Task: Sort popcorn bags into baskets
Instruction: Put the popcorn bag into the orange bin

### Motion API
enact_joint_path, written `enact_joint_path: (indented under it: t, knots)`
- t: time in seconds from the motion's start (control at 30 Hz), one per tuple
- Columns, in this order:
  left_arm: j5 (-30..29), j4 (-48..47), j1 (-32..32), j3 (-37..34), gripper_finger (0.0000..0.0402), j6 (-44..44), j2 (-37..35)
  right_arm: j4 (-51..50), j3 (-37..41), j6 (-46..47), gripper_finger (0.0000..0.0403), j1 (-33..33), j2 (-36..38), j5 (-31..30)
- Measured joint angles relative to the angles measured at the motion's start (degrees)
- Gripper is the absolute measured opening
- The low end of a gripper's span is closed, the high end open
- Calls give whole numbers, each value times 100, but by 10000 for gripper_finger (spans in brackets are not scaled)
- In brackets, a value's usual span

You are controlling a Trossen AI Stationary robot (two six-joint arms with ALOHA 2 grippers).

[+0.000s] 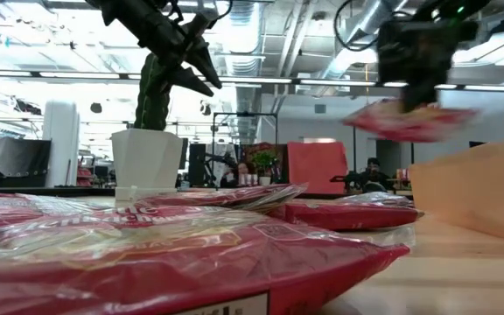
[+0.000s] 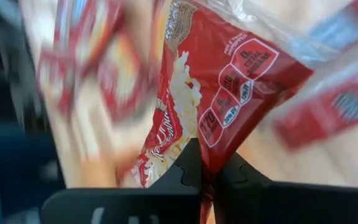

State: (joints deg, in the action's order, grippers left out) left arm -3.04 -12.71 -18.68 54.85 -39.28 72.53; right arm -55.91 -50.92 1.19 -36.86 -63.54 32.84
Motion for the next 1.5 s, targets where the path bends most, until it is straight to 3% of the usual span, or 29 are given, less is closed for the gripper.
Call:
enact_joint_path:
  t: [0.1,0.3,0.87,1.5]
  knots:
    - [-38,-2,-13,0,83,100,0,-825,0,-466,23,228,305,-76]
    - [-87,-34,-13,1,83,170,99,-1672,0,-977,19,892,418,-1047]
    - [-38,-118,-17,7,83,163,236,-1337,0,-1530,47,2195,-738,-1484]
    - [-36,-192,-16,7,83,176,236,-1253,258,-1612,59,2488,-1183,-1689]
